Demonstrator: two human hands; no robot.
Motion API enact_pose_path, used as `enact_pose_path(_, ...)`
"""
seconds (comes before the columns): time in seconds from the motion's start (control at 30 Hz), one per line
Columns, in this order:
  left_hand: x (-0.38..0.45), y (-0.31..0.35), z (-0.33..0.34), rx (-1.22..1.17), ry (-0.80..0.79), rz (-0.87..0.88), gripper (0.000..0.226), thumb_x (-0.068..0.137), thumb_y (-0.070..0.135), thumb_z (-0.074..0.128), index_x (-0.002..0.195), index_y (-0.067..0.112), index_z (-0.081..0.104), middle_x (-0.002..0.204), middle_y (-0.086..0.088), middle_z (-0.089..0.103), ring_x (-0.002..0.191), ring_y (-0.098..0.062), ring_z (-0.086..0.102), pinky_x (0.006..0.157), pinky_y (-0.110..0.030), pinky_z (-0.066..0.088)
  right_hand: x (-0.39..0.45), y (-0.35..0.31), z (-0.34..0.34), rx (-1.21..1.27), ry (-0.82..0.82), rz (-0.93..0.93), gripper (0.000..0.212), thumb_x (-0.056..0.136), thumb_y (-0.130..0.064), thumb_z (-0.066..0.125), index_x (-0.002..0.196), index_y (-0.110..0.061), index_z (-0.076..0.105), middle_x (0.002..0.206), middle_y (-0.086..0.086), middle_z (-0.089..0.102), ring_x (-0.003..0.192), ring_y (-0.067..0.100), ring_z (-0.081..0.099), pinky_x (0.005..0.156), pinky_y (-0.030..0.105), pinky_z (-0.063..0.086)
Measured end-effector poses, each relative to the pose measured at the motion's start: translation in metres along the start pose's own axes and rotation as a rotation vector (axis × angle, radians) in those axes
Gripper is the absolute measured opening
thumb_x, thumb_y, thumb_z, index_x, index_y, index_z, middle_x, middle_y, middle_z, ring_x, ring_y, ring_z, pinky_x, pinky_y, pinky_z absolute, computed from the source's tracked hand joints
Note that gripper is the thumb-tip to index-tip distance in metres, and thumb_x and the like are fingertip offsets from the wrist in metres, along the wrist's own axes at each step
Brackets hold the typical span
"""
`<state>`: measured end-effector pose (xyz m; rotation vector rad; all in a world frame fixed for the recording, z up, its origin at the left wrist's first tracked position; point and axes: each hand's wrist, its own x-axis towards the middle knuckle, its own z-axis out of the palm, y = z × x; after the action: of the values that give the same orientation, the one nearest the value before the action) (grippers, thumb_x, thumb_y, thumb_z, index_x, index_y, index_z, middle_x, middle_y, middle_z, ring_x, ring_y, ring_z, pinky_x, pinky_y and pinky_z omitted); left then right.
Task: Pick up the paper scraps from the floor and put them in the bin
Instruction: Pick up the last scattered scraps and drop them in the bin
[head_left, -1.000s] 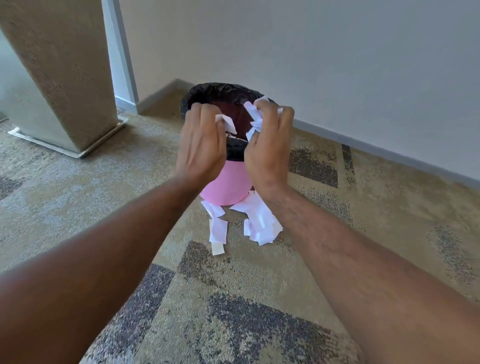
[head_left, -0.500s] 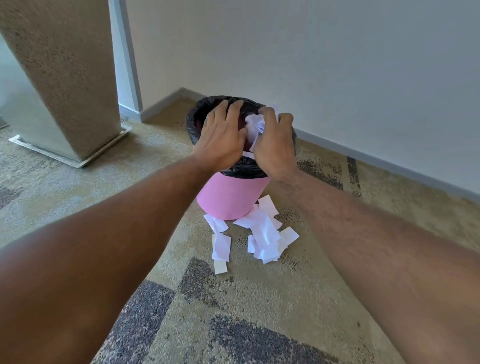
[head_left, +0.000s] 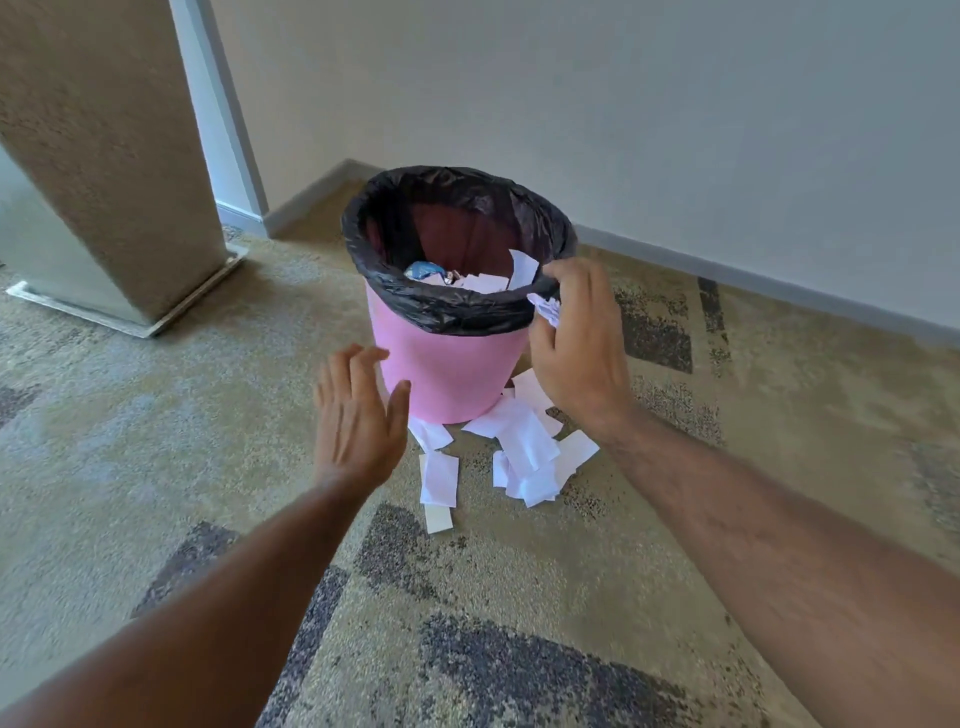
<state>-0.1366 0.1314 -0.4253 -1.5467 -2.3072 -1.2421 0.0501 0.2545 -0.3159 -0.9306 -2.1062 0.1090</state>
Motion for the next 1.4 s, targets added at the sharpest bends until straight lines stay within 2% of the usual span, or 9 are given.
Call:
enact_pose_path(0.1,-0.03,-0.032,0.023,0.046,-0.424,0.028,0.052,0.09,0.042,0.062,0.132,0.016,0.044,0.128,-0.007,0.044,0.113,-0.025,0.049,0.092,-0.051,0.049,-0.033,0.02,-0.001,-0.041,-0.051,0.053,0.044,0.076,-0.01,0.047,0.12,-0.008,0.051,0.117,0.009,0.048,0.098,0.023,0.051,0.084,0.042,0.048)
enact_pose_path(0.2,-0.042,-0.038,0.037,0.127,-0.788,0.036,0.079,0.082,0.063,0.061,0.146,0.025,0.033,0.146,-0.006,0.037,0.129,-0.025,0.044,0.106,-0.051,0.044,-0.069,0.046,0.008,-0.112,-0.187,0.107,0.045,0.078,-0.016,0.048,0.123,-0.012,0.049,0.118,0.007,0.045,0.099,0.022,0.05,0.08,0.04,0.051)
enact_pose_path(0.4,-0.037,-0.02,0.062,0.335,-0.987,0.183,0.129,0.058,0.076,0.075,0.157,0.034,0.005,0.166,-0.006,0.007,0.152,-0.031,0.01,0.12,-0.055,0.021,-0.119,0.079,0.041,-0.24,-0.794,0.208,0.079,0.087,-0.033,0.071,0.151,-0.03,0.026,0.148,0.008,0.026,0.133,0.032,0.034,0.098,0.05,0.046)
enact_pose_path(0.53,-0.029,-0.027,0.074,0.437,-1.059,0.185,0.142,0.053,0.078,0.076,0.157,0.032,-0.008,0.167,-0.008,-0.005,0.153,-0.032,-0.006,0.122,-0.058,0.01,-0.125,0.084,0.06,-0.248,-0.97,0.228,0.104,0.081,-0.028,0.078,0.156,-0.038,0.006,0.161,0.008,0.001,0.145,0.036,0.013,0.099,0.052,0.047)
enact_pose_path(0.67,-0.027,-0.031,0.077,0.461,-1.097,0.171,0.136,0.059,0.071,0.077,0.157,0.033,-0.009,0.166,-0.005,-0.012,0.152,-0.034,-0.012,0.121,-0.061,0.007,-0.118,0.086,0.078,-0.278,-1.084,0.248,0.119,0.077,-0.008,0.079,0.153,-0.046,-0.005,0.163,0.006,-0.018,0.151,0.038,0.0,0.095,0.054,0.05)
enact_pose_path(0.8,-0.025,-0.037,0.078,0.393,-1.056,0.155,0.118,0.07,0.062,0.076,0.159,0.036,0.003,0.167,0.0,-0.003,0.153,-0.031,-0.004,0.121,-0.058,0.018,-0.109,0.084,0.092,-0.327,-1.161,0.225,0.121,0.078,0.003,0.074,0.153,-0.047,-0.006,0.162,0.012,-0.022,0.141,0.042,0.026,0.09,0.046,0.053)
enact_pose_path(1.03,-0.028,-0.039,0.08,0.345,-0.891,0.199,0.084,0.086,0.052,0.068,0.156,0.028,0.027,0.158,0.0,0.03,0.141,-0.026,0.025,0.112,-0.049,0.038,-0.102,0.086,0.102,-0.407,-1.247,0.187,0.087,0.087,-0.014,0.07,0.154,-0.038,0.02,0.151,0.019,0.021,0.134,0.043,0.03,0.094,0.045,0.046)
enact_pose_path(1.23,-0.044,-0.024,0.08,0.29,-0.749,0.169,0.061,0.091,0.003,0.059,0.148,0.021,0.045,0.14,-0.004,0.049,0.127,-0.026,0.04,0.107,-0.041,0.042,-0.115,0.089,0.089,-0.332,-1.094,0.155,0.053,0.092,-0.011,0.061,0.142,-0.022,0.047,0.132,0.016,0.042,0.12,0.039,0.044,0.093,0.042,0.046)
enact_pose_path(1.4,-0.056,-0.004,0.087,0.343,-0.641,0.096,0.05,0.086,-0.008,0.052,0.13,0.015,0.06,0.119,-0.005,0.056,0.114,-0.025,0.048,0.092,-0.037,0.048,-0.129,0.083,0.087,-0.312,-0.929,0.149,0.026,0.097,-0.013,0.051,0.12,-0.01,0.064,0.119,0.015,0.051,0.107,0.036,0.051,0.071,0.035,0.036)
